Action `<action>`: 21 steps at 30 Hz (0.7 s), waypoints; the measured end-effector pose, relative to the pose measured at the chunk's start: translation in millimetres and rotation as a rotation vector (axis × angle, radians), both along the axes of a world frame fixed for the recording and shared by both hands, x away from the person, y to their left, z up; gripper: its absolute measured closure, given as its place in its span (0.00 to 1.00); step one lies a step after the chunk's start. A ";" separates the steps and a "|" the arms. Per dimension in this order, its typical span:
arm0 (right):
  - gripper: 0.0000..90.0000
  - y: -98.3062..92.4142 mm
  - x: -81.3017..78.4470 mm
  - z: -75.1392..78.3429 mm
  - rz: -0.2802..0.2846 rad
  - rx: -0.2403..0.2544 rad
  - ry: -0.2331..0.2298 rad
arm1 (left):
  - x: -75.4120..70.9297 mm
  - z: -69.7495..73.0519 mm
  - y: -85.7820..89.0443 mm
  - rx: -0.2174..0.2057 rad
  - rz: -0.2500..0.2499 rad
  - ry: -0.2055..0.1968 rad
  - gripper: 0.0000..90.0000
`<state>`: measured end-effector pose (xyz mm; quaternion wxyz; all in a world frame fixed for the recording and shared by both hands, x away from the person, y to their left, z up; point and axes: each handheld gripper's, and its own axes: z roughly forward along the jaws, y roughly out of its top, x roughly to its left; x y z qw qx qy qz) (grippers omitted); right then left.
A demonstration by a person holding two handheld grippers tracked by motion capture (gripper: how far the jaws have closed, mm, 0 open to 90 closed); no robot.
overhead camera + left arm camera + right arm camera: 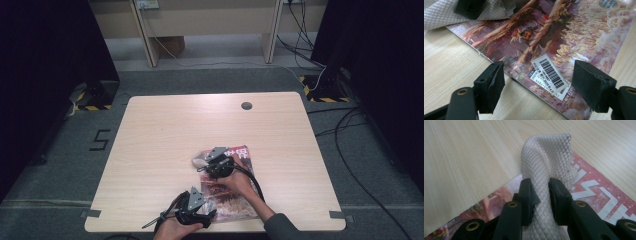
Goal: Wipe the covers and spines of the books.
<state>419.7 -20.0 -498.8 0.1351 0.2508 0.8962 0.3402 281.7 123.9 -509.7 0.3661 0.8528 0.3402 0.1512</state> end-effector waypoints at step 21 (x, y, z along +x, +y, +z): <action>0.82 -1.6 -11.6 -0.7 0.044 -0.001 -0.009 | -0.6 -0.8 0.1 -0.006 0.002 -0.007 0.28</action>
